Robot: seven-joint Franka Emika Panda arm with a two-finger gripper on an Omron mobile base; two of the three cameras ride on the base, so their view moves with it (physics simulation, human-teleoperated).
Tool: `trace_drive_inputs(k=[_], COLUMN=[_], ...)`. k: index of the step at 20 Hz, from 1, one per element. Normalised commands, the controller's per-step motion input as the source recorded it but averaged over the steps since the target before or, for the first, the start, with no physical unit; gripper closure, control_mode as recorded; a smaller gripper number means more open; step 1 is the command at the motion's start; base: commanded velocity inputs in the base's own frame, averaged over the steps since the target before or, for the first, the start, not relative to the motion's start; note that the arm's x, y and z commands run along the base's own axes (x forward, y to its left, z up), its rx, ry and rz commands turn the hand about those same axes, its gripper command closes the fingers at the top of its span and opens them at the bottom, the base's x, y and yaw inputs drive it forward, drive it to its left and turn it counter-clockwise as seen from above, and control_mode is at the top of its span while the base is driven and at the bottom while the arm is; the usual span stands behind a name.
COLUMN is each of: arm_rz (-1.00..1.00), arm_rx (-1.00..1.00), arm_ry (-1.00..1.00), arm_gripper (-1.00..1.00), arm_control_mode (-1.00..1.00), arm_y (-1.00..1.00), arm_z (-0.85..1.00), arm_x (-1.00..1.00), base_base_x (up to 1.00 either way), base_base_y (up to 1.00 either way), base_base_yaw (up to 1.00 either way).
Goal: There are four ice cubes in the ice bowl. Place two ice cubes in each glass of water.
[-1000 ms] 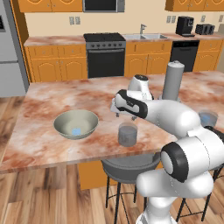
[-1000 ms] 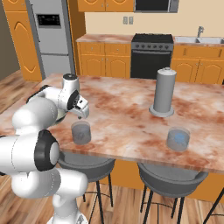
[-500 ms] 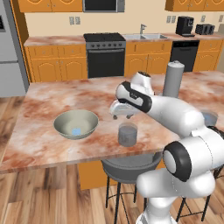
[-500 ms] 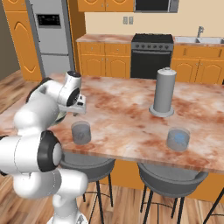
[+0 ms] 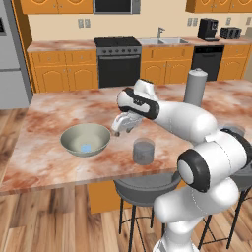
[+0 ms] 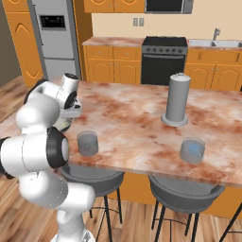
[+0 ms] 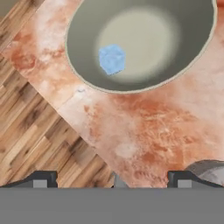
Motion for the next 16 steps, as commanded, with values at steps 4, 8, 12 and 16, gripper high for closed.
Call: trace_drive_inputs(k=[4, 8, 12, 16], arm_rz=[0.18, 0.15, 0.13, 0.12], arm_rx=[0.0, 0.0, 0.0, 0.0], arm_ry=[-0.09, -0.03, 0.0, 0.0], arm_gripper=[-1.0, -1.0, -1.0, -1.0], arm_control_mode=[-1.0, -1.0, -1.0, -1.0], arm_y=[0.58, 0.48, 0.39, 0.3], arm_z=[0.0, 0.0, 0.0, 0.0], arm_x=[0.0, 0.06, 0.15, 0.15], base_base_x=[0.0, 0.0, 0.0, 0.0], base_base_y=[0.0, 0.0, 0.0, 0.0], base_base_yaw=[0.0, 0.0, 0.0, 0.0])
